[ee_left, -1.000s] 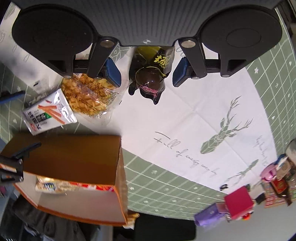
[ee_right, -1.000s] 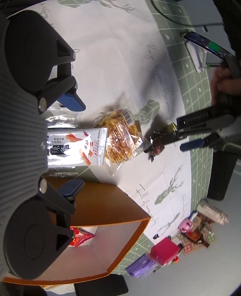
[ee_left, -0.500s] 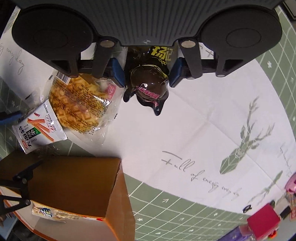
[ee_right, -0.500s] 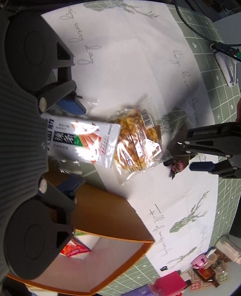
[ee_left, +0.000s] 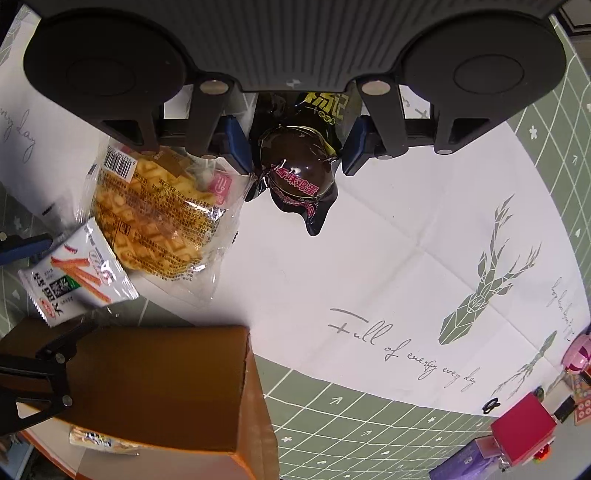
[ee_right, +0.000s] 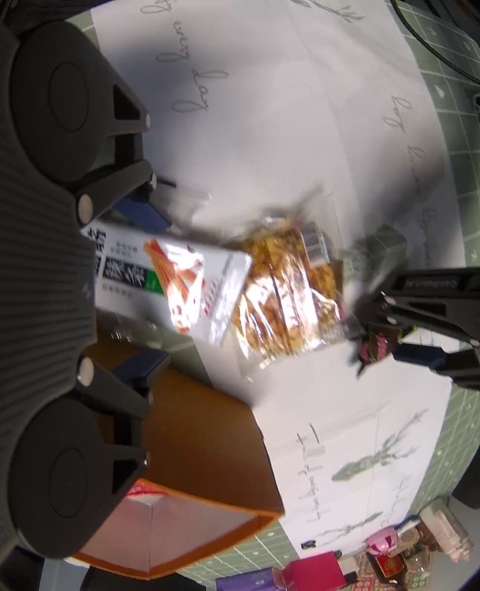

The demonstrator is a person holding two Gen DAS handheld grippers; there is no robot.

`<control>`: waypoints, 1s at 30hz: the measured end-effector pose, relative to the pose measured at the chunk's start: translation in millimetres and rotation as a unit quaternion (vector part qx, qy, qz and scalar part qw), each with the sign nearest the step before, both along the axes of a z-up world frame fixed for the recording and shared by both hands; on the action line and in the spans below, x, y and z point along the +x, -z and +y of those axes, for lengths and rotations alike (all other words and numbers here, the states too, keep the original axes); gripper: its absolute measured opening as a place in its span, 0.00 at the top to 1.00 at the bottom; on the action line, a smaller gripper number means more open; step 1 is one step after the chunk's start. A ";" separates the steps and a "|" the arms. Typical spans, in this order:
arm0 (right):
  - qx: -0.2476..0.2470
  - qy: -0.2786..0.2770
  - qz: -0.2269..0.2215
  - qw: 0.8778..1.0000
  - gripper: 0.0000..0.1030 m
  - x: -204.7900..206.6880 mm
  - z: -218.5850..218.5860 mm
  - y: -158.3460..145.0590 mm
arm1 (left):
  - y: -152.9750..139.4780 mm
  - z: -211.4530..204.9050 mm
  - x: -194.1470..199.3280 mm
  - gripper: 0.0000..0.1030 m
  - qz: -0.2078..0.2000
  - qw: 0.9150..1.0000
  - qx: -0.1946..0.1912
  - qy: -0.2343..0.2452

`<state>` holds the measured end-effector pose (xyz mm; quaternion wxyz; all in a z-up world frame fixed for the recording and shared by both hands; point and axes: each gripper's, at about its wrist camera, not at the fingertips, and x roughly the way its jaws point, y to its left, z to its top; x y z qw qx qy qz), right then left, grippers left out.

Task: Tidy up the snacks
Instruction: 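Grasp the brown chocolate bottle with the left tool while the right grasps the white spicy-strip bag, then lift the chocolate bottle and white spicy-strip bag off the table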

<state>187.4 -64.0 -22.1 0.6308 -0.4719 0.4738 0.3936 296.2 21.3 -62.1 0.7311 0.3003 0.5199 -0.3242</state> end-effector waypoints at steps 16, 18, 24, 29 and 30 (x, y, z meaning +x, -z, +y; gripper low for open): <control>0.154 0.166 0.035 0.973 0.59 -33.4 -51.3 -10.8 | 0.0 25.7 -108.7 0.40 -0.071 0.992 0.002 -0.109; 0.169 0.179 0.037 0.969 0.58 -48.0 -57.2 -11.9 | -0.2 28.9 -123.9 0.40 -0.080 0.988 0.002 -0.131; 0.208 0.232 0.037 0.949 0.51 -89.2 -70.5 -10.3 | -1.9 32.2 -167.4 0.40 -0.093 0.978 -0.021 -0.183; 0.254 0.295 -0.053 0.920 0.34 -106.6 -79.6 -15.5 | -3.0 31.4 -201.4 0.40 -0.113 0.967 -0.044 -0.226; 0.266 0.324 -0.061 0.906 0.33 -104.2 -83.3 -15.9 | -3.1 31.5 -204.2 0.39 -0.116 0.964 -0.048 -0.235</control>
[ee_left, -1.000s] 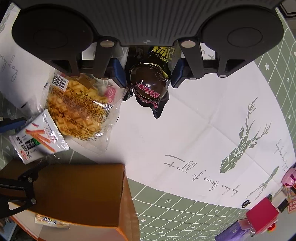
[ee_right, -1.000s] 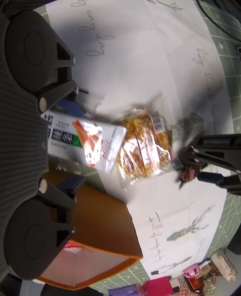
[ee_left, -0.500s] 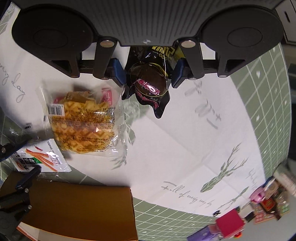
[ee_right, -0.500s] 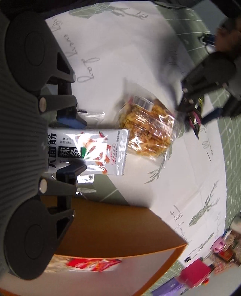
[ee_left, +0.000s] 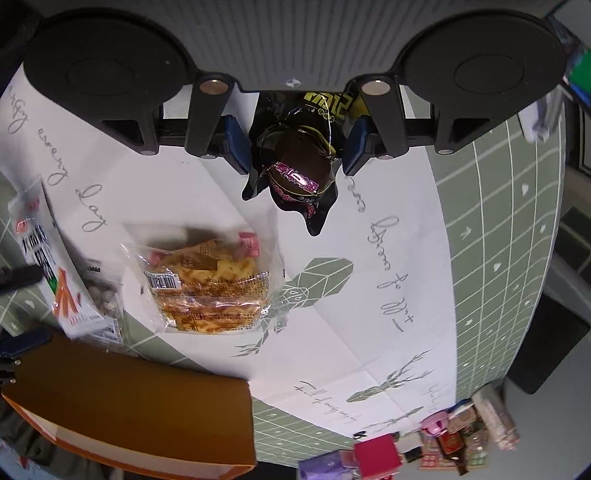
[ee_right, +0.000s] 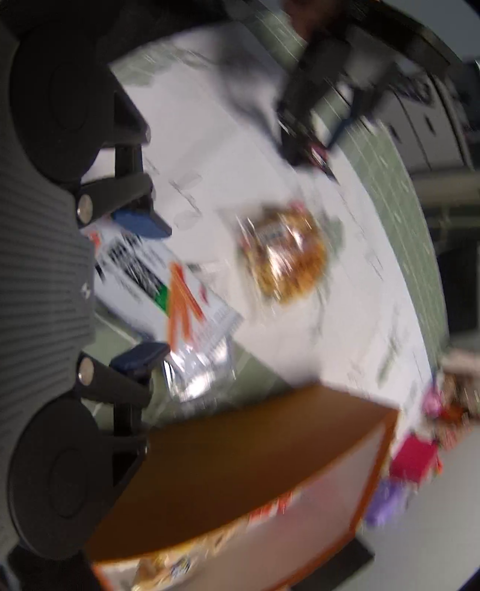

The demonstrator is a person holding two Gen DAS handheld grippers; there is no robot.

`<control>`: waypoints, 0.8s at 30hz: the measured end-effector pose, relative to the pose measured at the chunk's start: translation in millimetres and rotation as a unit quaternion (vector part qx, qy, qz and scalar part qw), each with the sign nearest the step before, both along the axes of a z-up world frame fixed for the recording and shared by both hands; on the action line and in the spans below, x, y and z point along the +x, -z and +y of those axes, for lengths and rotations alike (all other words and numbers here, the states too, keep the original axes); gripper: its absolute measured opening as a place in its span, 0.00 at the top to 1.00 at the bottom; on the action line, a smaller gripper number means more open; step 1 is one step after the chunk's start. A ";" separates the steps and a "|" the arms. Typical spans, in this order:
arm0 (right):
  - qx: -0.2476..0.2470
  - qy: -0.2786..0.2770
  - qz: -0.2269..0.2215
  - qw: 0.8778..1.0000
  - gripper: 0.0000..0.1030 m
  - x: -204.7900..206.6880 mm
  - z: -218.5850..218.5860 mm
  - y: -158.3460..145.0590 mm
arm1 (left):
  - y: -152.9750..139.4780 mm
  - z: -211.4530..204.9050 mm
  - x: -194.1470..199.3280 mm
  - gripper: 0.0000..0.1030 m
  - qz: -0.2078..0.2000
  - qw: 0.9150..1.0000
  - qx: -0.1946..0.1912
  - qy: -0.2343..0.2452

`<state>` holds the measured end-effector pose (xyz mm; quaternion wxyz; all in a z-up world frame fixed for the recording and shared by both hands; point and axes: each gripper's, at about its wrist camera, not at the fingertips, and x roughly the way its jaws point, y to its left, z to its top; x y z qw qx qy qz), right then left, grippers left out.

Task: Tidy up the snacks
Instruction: 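Lift the chocolate bottle and white spicy-strip bag off the table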

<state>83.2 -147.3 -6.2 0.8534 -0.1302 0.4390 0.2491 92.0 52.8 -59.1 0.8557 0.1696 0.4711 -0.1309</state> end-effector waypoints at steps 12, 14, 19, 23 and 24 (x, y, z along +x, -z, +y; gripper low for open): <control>0.051 0.195 0.047 0.978 0.31 -16.2 1.1 12.2 | 2.1 -9.0 -20.0 0.39 -0.035 0.998 -0.019 -0.048; 0.046 0.189 0.056 0.979 0.29 -29.0 8.7 16.6 | 2.5 -9.9 -20.6 0.39 -0.037 0.997 -0.025 -0.057; 0.054 0.176 0.081 0.980 0.29 -48.4 26.5 29.3 | 3.0 -19.0 -25.4 0.39 -0.040 0.997 -0.023 -0.055; 0.029 0.145 0.068 0.987 0.27 -57.3 48.4 32.6 | 3.4 -26.3 -29.3 0.39 -0.042 0.998 -0.014 -0.045; 0.017 0.134 0.060 0.989 0.27 -60.2 53.9 33.0 | 3.1 -27.0 -29.9 0.39 -0.041 0.998 -0.015 -0.044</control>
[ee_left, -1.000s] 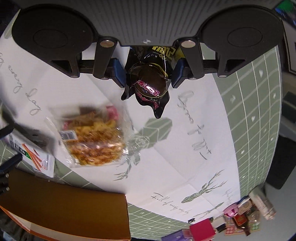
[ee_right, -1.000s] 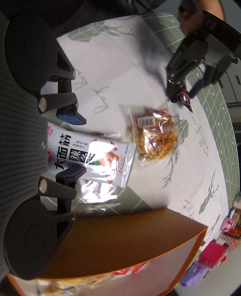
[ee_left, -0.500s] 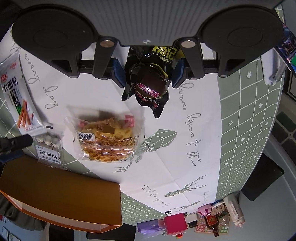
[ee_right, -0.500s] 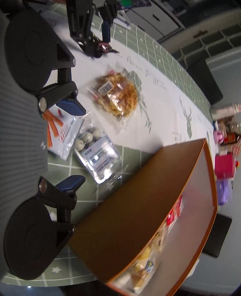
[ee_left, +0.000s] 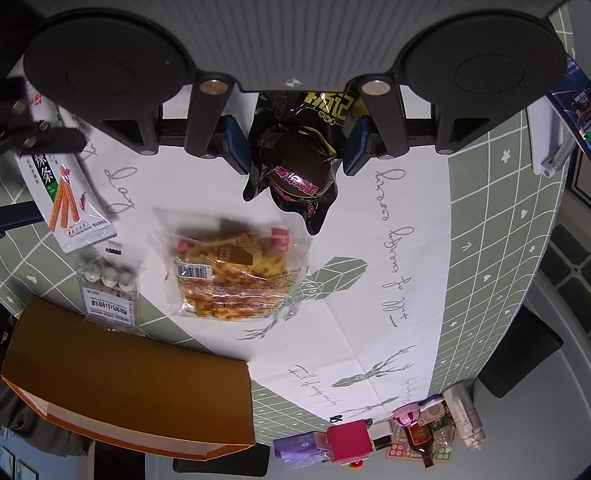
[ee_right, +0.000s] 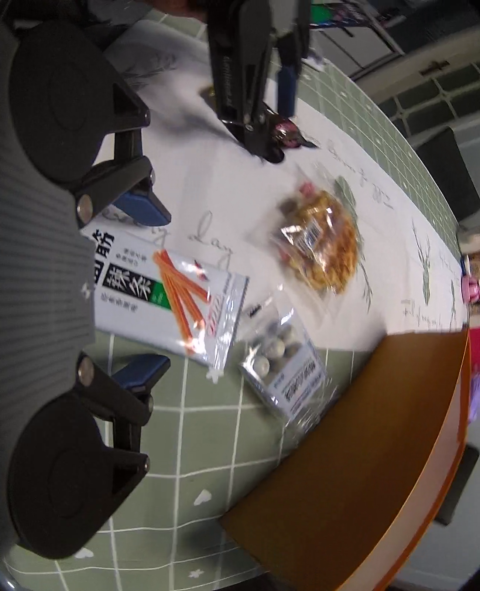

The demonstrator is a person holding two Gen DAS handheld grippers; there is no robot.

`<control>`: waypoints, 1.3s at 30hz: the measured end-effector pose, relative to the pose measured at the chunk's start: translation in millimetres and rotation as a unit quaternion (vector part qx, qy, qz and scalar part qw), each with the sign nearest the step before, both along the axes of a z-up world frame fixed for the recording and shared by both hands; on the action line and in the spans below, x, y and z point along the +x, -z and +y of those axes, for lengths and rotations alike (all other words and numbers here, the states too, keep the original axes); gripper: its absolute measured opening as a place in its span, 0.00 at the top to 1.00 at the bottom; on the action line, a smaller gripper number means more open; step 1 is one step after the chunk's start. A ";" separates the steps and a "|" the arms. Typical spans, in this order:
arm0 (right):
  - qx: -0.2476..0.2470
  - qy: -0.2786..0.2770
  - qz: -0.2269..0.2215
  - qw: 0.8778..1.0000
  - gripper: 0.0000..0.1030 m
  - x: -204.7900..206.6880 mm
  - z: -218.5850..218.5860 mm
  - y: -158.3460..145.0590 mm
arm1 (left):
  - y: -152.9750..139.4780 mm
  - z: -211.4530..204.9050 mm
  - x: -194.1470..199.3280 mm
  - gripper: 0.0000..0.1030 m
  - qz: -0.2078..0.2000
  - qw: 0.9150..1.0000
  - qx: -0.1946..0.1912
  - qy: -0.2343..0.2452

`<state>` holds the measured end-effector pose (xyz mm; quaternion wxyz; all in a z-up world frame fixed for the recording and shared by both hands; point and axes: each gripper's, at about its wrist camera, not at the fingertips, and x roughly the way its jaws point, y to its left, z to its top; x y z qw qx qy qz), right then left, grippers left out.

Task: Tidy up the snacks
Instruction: 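Lift the chocolate bottle and white spicy-strip bag off the table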

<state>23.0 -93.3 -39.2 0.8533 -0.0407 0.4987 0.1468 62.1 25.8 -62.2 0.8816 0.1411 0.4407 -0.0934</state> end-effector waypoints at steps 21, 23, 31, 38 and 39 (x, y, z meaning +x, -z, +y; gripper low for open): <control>0.002 -0.043 -0.034 0.999 0.48 10.9 -12.6 -8.3 | -8.9 -4.7 -2.2 0.57 -0.005 1.000 -0.010 0.012; 0.003 -0.044 -0.036 0.998 0.48 11.8 -13.7 -8.5 | -7.6 -4.7 -2.0 0.57 -0.007 1.000 -0.010 0.015; 0.012 -0.051 -0.036 0.998 0.48 10.1 -11.9 -8.2 | 7.1 -4.2 5.8 0.24 -0.018 1.000 -0.005 -0.007; 0.011 -0.049 -0.036 0.998 0.47 11.8 -14.7 -7.1 | 11.2 3.9 18.5 0.20 -0.035 0.998 -0.045 -0.020; 0.012 -0.048 -0.035 0.998 0.47 12.2 -14.6 -6.7 | 12.5 7.0 21.1 0.19 -0.034 0.997 -0.060 -0.023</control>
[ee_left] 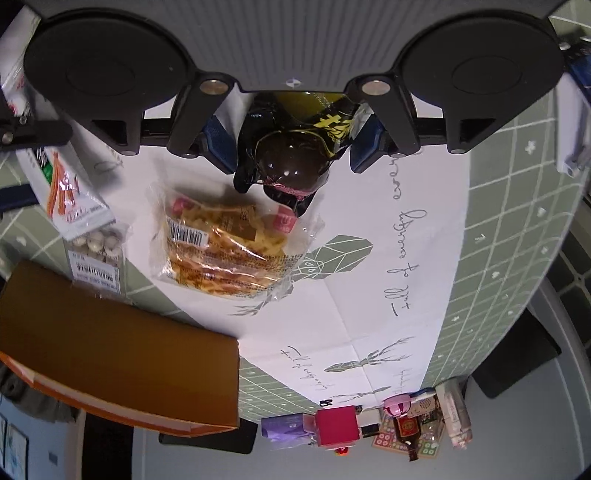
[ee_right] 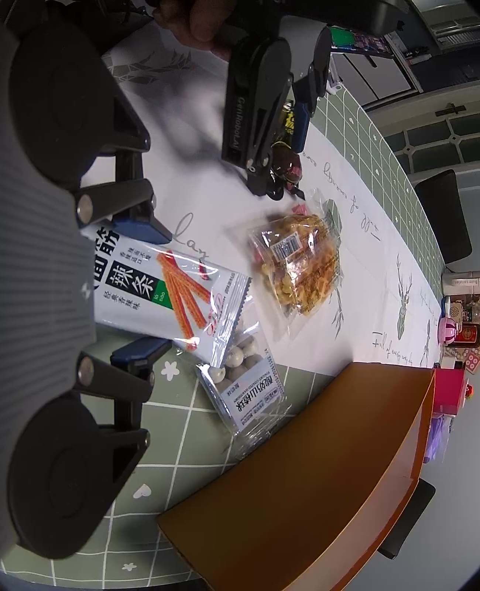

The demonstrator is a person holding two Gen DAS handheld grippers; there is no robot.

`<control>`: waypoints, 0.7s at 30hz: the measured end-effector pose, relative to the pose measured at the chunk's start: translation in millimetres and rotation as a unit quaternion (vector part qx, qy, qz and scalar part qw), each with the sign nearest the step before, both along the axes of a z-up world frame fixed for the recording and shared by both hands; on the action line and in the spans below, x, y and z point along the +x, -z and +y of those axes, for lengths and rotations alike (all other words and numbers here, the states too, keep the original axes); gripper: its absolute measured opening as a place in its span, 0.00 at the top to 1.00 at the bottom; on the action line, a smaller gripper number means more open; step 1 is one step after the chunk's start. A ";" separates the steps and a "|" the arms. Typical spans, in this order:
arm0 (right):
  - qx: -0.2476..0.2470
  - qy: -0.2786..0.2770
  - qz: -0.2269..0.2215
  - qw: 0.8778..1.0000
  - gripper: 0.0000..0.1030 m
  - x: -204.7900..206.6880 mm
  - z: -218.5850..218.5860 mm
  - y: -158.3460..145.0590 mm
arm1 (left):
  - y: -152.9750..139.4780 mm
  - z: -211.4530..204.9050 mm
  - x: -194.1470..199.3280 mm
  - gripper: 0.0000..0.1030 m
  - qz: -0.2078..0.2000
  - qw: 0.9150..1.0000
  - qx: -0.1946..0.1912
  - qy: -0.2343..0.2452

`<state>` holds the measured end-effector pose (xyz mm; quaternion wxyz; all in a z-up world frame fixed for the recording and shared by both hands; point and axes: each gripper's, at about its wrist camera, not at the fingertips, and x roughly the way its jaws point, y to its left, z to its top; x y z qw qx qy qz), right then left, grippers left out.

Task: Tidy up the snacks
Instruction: 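Lift the chocolate bottle and white spicy-strip bag off the table, then carry the chocolate bottle with the left tool while the right carries the spicy-strip bag over the box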

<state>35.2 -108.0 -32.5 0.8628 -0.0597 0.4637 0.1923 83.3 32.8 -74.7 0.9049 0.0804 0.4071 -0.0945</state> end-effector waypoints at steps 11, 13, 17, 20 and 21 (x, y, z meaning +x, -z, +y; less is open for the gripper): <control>0.008 0.009 0.002 1.000 0.47 1.6 -4.0 0.4 | -3.9 3.4 3.1 0.43 0.019 0.999 -0.024 0.015; 0.009 0.009 0.002 1.000 0.48 1.6 -4.7 0.2 | -6.0 4.6 -0.1 0.43 0.026 0.999 -0.029 0.016; 0.026 0.006 0.004 1.000 0.48 0.0 -9.0 -4.2 | -15.3 3.3 -8.1 0.44 0.028 0.999 -0.028 0.022; 0.065 0.000 0.012 0.998 0.48 -0.1 -15.5 -17.6 | -29.3 0.2 -13.1 0.44 0.020 0.999 -0.029 0.040; 0.067 -0.002 0.007 0.998 0.48 -0.3 -16.6 -23.2 | -33.9 -1.0 -13.9 0.44 0.017 0.998 -0.031 0.045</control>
